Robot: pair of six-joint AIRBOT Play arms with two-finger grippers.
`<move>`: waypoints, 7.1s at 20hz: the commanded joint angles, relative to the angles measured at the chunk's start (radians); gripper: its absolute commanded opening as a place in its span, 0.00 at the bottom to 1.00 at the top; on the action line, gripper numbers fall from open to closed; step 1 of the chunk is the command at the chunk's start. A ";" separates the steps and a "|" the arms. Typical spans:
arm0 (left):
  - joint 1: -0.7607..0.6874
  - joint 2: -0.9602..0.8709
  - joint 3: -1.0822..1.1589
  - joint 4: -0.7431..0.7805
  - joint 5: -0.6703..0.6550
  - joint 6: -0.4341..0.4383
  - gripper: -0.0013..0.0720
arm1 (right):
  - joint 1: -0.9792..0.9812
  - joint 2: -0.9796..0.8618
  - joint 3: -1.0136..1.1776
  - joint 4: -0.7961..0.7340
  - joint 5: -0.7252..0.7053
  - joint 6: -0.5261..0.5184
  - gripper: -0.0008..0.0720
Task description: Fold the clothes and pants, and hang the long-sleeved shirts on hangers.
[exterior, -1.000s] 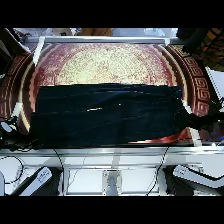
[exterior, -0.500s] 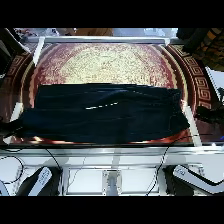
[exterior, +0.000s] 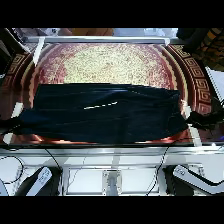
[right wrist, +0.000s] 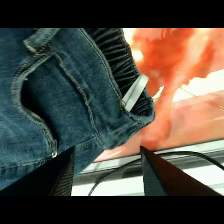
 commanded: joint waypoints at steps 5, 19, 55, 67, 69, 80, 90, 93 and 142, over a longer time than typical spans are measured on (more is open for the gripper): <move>0.001 -0.008 0.001 0.000 0.012 0.002 0.05 | 0.001 -0.039 -0.115 0.062 -0.163 0.015 0.53; 0.024 0.112 0.101 -0.022 -0.043 0.097 0.05 | 0.000 0.093 0.118 -0.034 0.013 0.031 0.03; -0.367 -0.563 0.765 0.061 -0.325 0.025 0.05 | -0.081 0.059 0.427 -0.256 0.457 0.090 0.03; -0.381 -0.896 0.994 -0.048 -0.190 -0.080 0.06 | -0.080 -0.253 0.427 -0.246 0.129 0.229 0.03; -0.401 -0.900 0.995 -0.071 -0.060 -0.124 0.06 | -0.080 -0.283 0.427 -0.229 0.083 0.237 0.03; -0.439 -0.948 0.999 -0.373 0.290 -0.140 0.66 | -0.080 -0.335 0.427 -0.191 -0.055 0.299 0.03; -0.426 -0.947 0.999 -0.174 -0.087 -0.121 0.66 | -0.080 -0.312 0.429 -0.018 -0.181 0.139 0.62; -0.424 -0.947 0.996 -0.108 -0.203 -0.121 0.66 | -0.080 -0.273 0.430 0.043 -0.200 0.042 0.62; -0.512 -0.949 0.855 -0.305 0.287 0.071 0.50 | 0.219 -0.179 0.328 0.157 -0.093 0.010 0.62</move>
